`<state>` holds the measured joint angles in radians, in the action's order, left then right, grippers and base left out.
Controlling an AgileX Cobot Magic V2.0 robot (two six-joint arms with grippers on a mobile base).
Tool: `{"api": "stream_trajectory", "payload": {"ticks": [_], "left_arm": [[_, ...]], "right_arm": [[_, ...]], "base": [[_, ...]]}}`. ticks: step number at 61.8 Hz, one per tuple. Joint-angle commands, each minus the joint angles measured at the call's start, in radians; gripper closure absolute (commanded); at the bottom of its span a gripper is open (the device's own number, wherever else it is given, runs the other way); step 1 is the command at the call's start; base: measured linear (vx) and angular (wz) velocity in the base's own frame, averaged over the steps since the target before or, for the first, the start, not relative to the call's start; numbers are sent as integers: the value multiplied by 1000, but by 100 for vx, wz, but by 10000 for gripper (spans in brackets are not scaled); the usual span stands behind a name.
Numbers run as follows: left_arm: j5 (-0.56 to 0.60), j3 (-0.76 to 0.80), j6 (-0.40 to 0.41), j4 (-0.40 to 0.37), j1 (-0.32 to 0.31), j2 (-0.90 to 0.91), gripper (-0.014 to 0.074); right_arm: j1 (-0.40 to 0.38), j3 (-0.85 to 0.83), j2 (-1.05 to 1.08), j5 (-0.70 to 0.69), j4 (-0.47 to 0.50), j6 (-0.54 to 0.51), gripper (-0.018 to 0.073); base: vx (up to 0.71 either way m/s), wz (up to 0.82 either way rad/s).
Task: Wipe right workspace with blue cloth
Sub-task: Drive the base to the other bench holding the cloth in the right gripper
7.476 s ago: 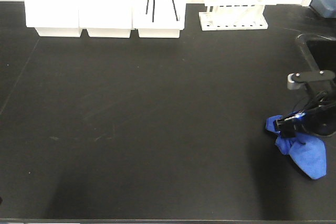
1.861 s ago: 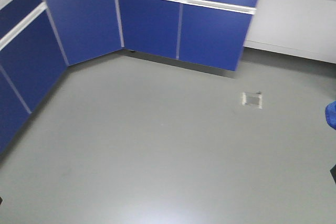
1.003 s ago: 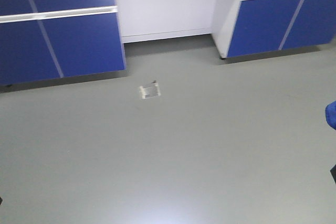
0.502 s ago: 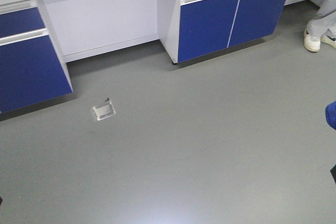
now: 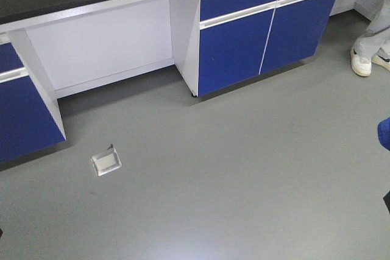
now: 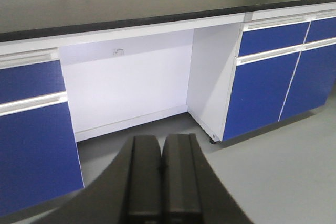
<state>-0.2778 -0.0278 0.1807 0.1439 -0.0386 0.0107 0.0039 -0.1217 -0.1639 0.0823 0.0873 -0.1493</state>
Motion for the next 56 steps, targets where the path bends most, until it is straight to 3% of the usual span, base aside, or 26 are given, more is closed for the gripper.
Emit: {"api": "stream_trajectory", "payload": {"ticks": [1, 56], "left_arm": [[79, -30, 8, 1, -7, 16, 602], [79, -30, 8, 1, -7, 16, 602]], "right_arm": [[-1, -26, -18, -90, 0, -3, 562], [-1, -26, -18, -90, 0, -3, 562]], "base": [[40, 1], [41, 0]]}}
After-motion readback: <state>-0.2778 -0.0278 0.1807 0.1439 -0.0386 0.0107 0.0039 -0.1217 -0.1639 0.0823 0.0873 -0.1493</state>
